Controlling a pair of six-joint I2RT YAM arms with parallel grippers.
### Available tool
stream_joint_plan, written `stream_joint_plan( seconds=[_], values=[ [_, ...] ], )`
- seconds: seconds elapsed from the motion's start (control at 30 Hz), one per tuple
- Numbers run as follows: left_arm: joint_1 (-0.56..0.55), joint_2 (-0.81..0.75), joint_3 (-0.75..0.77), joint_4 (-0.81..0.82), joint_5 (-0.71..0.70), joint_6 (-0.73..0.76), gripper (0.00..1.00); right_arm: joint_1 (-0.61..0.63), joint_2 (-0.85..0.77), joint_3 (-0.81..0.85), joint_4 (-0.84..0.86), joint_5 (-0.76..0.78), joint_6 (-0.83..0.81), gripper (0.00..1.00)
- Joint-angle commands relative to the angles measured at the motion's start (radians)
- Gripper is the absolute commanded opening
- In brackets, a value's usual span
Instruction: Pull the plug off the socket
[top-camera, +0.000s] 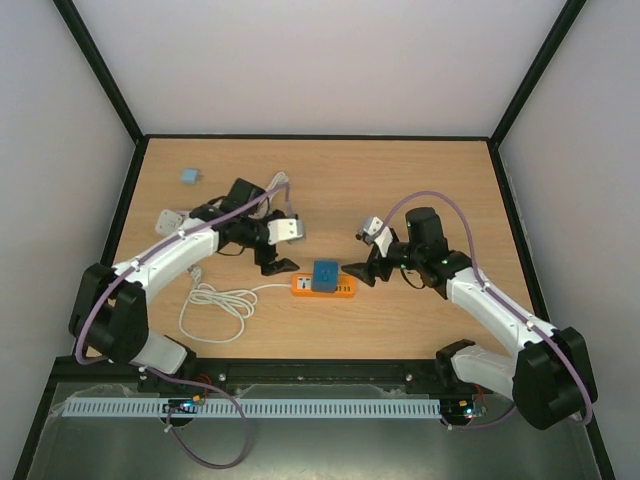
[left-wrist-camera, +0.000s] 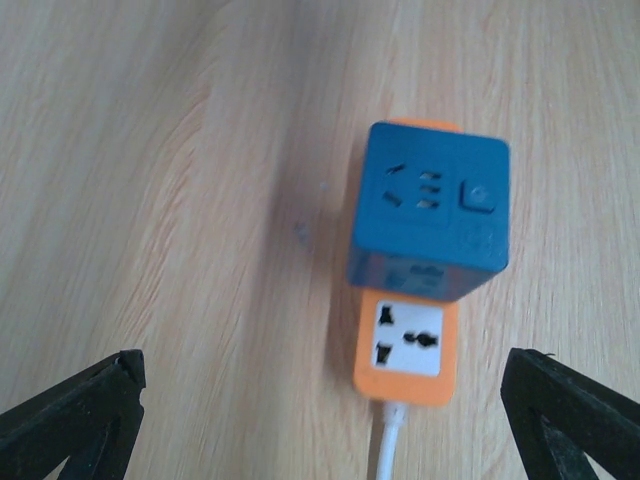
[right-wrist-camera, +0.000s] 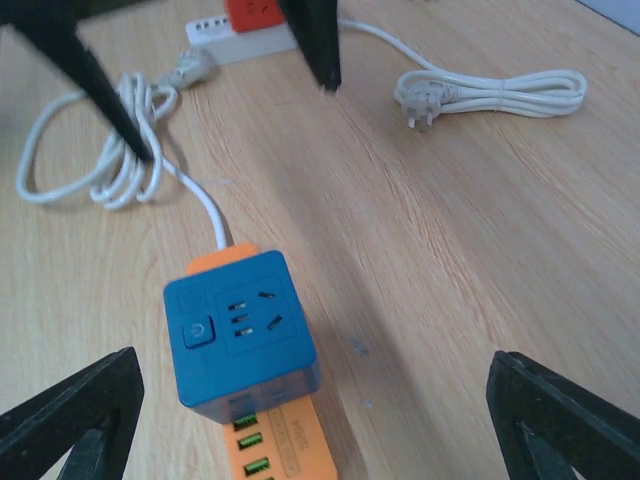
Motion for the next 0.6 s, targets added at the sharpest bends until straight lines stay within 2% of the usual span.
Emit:
stream_joint_plan(
  seconds=[0.0,0.1,0.3,0.57],
  values=[
    [-0.074,0.027,-0.029,0.103,-0.05,-0.025,0.99,-0.024,-0.01,0.018,0.071,-0.115,0.209,0.92],
    [-0.115,0.045,-0.042,0.124,-0.057,-0.018,0.99,-0.024,-0.023,0.017,0.059,-0.166,0.243,0.92],
    [-0.179,0.082,-0.053,0.169,-0.058,-0.009,0.99,-0.024,-0.033,-0.004,-0.039,-0.074,0.059,0.92],
    [-0.256,0.161,-0.039,0.212,-0.086,-0.031,0.99,-0.024,-0.024,-0.043,-0.018,-0.047,-0.014,0.92]
  ],
)
